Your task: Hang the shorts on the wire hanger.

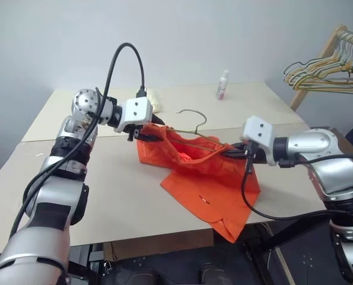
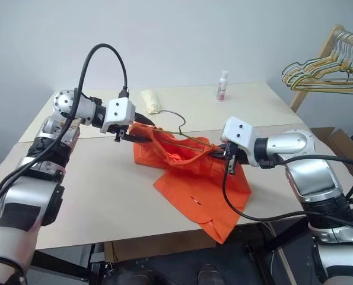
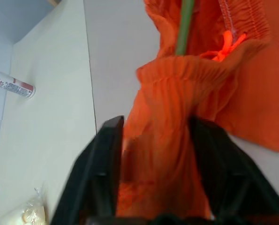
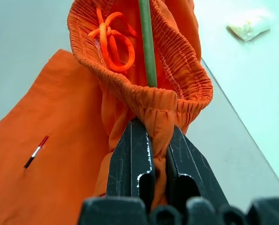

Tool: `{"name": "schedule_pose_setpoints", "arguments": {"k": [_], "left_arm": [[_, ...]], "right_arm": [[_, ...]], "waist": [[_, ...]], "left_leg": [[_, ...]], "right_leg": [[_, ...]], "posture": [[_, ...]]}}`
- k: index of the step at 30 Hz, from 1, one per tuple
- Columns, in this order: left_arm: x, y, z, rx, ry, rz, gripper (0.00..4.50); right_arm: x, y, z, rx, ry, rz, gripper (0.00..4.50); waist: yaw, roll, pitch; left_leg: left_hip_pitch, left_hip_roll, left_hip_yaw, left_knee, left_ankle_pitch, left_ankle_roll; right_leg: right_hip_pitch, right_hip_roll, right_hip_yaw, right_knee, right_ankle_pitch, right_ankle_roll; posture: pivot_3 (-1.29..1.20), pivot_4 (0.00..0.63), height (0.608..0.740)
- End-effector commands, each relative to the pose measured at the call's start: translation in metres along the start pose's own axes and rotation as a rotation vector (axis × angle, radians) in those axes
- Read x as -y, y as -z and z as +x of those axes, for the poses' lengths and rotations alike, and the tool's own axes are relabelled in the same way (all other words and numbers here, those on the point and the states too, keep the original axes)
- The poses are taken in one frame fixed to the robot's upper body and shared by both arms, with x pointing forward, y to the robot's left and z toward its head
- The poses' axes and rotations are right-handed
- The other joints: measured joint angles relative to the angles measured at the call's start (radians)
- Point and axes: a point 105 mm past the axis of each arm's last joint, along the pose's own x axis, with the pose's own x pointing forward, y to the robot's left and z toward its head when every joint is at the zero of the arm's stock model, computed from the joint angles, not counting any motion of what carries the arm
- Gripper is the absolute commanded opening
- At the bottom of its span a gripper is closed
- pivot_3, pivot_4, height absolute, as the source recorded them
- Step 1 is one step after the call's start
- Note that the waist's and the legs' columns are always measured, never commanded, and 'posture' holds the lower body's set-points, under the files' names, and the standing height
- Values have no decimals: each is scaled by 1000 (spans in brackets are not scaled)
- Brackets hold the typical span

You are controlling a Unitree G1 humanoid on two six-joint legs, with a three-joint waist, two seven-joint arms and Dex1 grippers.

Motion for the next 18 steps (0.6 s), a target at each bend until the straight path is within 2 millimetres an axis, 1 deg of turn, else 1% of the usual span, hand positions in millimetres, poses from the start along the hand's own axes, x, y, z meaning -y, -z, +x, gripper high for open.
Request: {"name": "schedule_pose_setpoints", "arguments": {"k": [1,2,3,6,9,10,12,15,16,18], "left_arm": [[-21,-15,-21,39,-96,24,3996],[-25,-13,-24,32,-126,21,4351],[-30,-12,-29,25,-166,13,4468],[-42,-13,-43,63,-278,-23,4468],[-50,-20,-47,171,-390,-72,4468],[-48,-22,-46,219,-397,-110,4468],[-36,-28,-42,323,-362,-150,4468],[-13,-37,-35,435,-305,-221,4468],[-7,-40,-33,457,-297,-245,4468],[3,-43,-29,485,-303,-292,4468]], "right_arm": [[10,-13,-21,39,78,-13,0],[10,-11,-23,32,89,-4,0],[12,-6,-27,19,109,16,0],[17,8,-42,-25,183,93,0],[22,20,-56,-77,283,178,0],[27,27,-62,-97,350,227,0],[37,45,-76,-140,492,322,0],[40,65,-96,-174,658,442,0],[41,70,-102,-188,707,471,0],[44,79,-113,-233,825,524,0]], "waist": [[1,0,0],[1,0,0],[1,0,0],[0,0,0],[1,0,0],[1,0,0],[0,1,-1],[-2,1,-1],[-4,1,-1],[-10,1,-1]], "left_leg": [[0,0,0,0,0,1],[0,0,0,0,0,1],[0,0,0,0,0,1],[0,0,0,0,-1,1],[0,1,0,0,-1,2],[0,1,-1,0,-2,3],[0,1,-1,0,-2,4],[0,2,-1,-1,-1,2],[0,2,-1,-1,1,-1],[0,2,-1,-1,1,-1]], "right_leg": [[0,0,0,0,0,0],[0,0,0,0,0,0],[0,0,0,0,0,0],[0,0,0,0,0,0],[0,-1,0,0,0,0],[0,-1,0,0,0,0],[0,-1,0,1,0,0],[0,-2,0,2,0,0],[-1,-2,1,2,0,0],[-1,-2,1,2,0,0]], "posture": [[-70,0,740],[-74,0,740],[-74,0,740],[-92,0,740],[-104,0,740],[-104,0,740],[-109,0,740],[-113,0,740],[-117,0,740],[-121,0,740]]}}
